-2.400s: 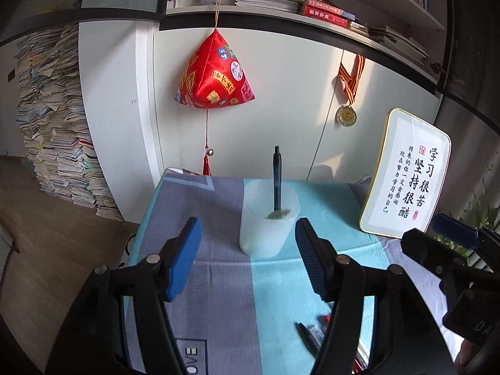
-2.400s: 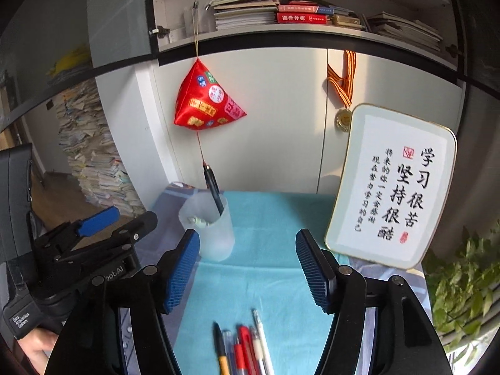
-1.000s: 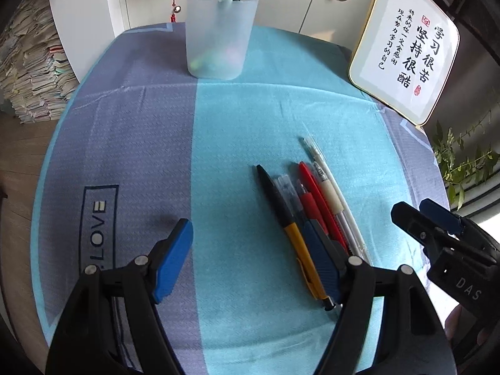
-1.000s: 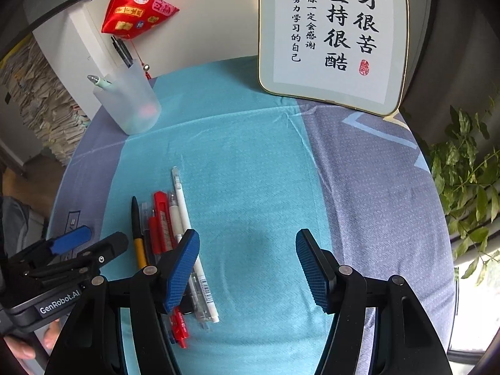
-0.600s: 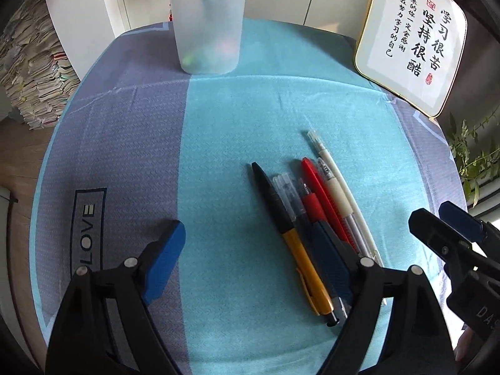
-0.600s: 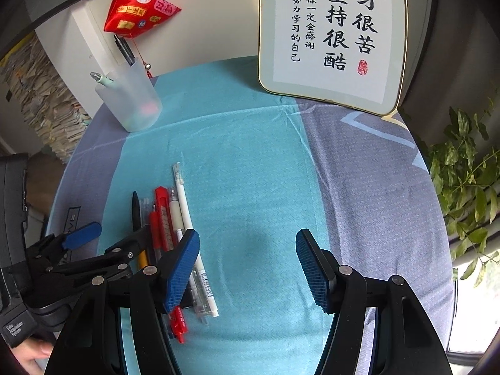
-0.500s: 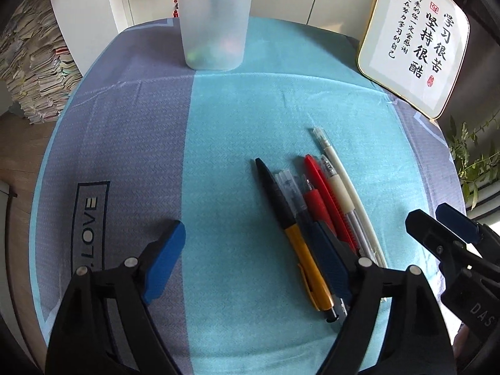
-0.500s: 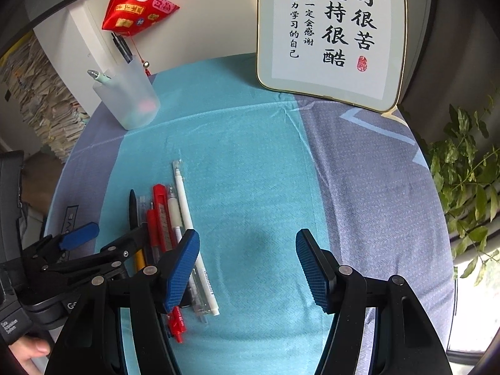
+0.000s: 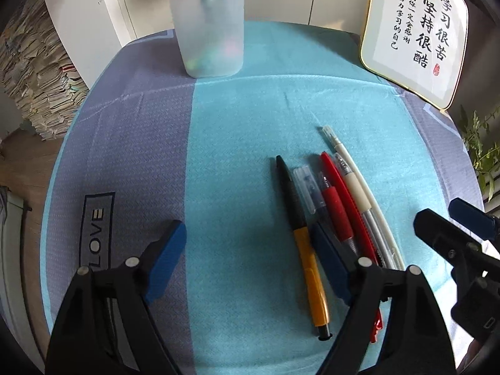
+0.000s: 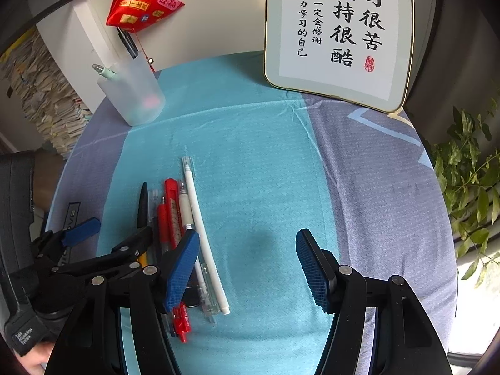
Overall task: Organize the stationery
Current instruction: 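Grasp the orange-barrel black pen with the left gripper while the right grasps the white pen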
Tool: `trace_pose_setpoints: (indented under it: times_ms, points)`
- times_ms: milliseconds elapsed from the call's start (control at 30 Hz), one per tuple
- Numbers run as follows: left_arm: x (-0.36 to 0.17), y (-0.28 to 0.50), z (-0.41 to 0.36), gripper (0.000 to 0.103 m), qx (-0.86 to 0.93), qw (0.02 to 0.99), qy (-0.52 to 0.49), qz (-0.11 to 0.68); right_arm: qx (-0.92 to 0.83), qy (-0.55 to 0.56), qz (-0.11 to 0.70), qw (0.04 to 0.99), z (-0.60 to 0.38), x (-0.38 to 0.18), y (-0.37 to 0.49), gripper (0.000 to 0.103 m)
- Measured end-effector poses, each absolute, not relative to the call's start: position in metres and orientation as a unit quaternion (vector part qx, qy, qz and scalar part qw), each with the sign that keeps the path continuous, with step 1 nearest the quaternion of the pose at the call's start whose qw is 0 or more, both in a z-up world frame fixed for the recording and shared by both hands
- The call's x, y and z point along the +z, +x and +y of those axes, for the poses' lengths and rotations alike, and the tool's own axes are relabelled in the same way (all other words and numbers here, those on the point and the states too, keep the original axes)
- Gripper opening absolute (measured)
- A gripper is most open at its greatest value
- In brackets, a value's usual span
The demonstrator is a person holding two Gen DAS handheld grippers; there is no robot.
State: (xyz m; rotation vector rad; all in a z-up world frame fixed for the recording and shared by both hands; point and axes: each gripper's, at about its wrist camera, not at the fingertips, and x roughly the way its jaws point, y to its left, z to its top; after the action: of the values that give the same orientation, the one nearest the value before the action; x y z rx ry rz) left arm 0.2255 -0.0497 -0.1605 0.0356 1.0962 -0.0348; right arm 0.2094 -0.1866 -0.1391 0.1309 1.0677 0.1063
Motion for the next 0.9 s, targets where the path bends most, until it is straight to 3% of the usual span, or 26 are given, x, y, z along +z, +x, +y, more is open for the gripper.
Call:
trace_pose_setpoints:
  times_ms: [67, 267, 900]
  points:
    - [-0.157, 0.221, -0.051, 0.049, -0.027, 0.857, 0.023, 0.514, 0.054, 0.059, 0.512, 0.855, -0.183, -0.142, 0.211, 0.065]
    - [-0.154, 0.214, -0.050, 0.008, -0.052, 0.860, 0.023, 0.507, 0.038, 0.040, 0.527, 0.848, -0.180, -0.159, 0.219, 0.065]
    - [-0.148, 0.205, -0.046, 0.008, -0.077, 0.860, 0.023, 0.505, 0.061, 0.024, 0.527, 0.847, -0.178, -0.159, 0.213, 0.065]
